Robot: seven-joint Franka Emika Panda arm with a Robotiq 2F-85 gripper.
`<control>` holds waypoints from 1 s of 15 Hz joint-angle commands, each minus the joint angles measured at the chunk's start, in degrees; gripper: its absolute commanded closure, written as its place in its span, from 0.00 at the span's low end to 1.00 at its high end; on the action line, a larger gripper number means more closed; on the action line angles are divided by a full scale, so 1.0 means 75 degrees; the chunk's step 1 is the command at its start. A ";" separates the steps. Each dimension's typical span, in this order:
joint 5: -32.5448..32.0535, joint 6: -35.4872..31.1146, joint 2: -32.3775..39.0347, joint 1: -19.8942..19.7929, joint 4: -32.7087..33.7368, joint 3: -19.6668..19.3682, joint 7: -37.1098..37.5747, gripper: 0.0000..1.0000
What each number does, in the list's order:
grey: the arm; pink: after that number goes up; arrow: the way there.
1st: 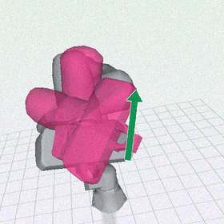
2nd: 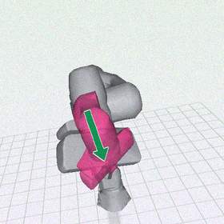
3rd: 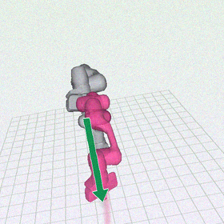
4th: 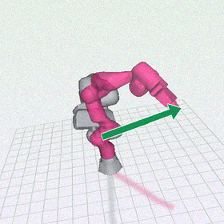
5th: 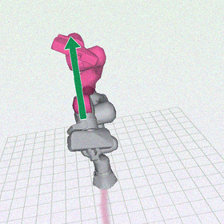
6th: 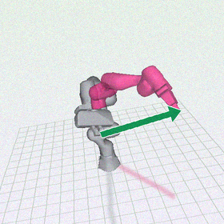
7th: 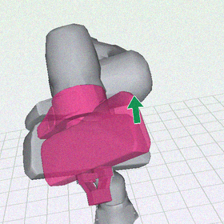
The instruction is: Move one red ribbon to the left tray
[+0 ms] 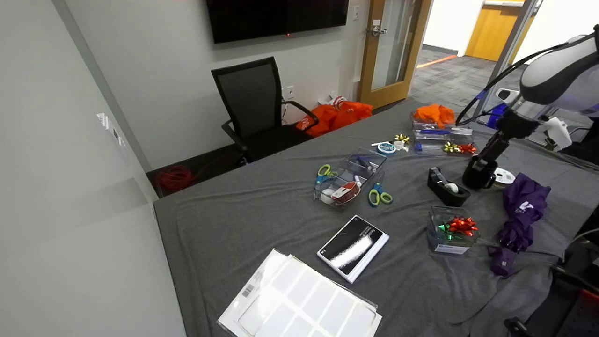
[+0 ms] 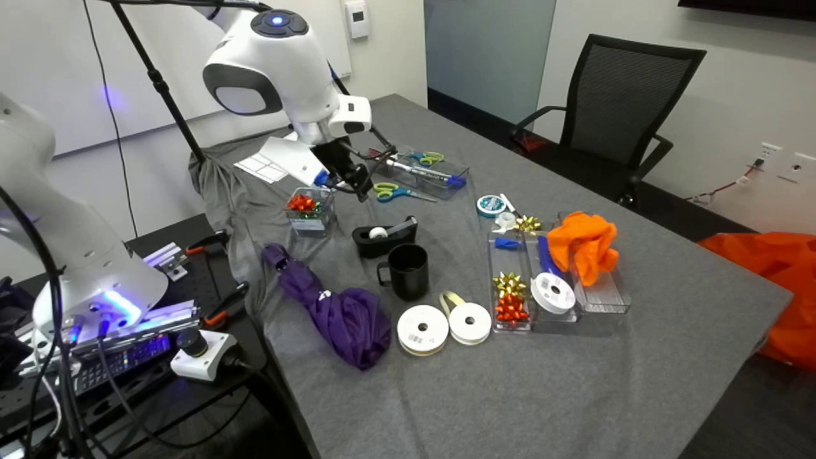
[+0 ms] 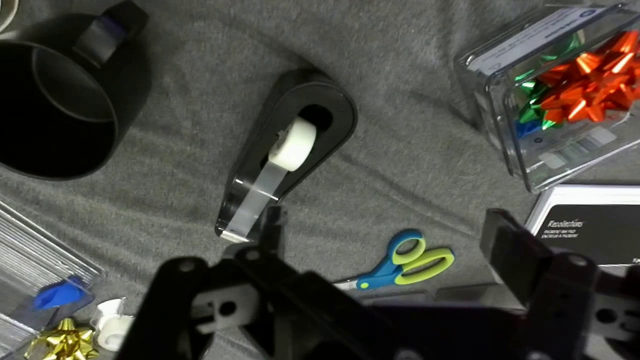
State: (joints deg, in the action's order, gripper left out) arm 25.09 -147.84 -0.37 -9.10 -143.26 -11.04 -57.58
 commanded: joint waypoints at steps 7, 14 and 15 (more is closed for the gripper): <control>0.0044 0.0099 0.0070 0.0015 0.0053 0.0091 0.0419 0.00; 0.0949 0.0827 0.0553 -0.0124 0.1301 0.0016 0.2789 0.00; 0.0999 0.0882 0.0636 -0.0144 0.1494 0.0025 0.3221 0.00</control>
State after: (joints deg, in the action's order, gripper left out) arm 31.18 -143.83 1.48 -9.13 -137.05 -10.97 -40.45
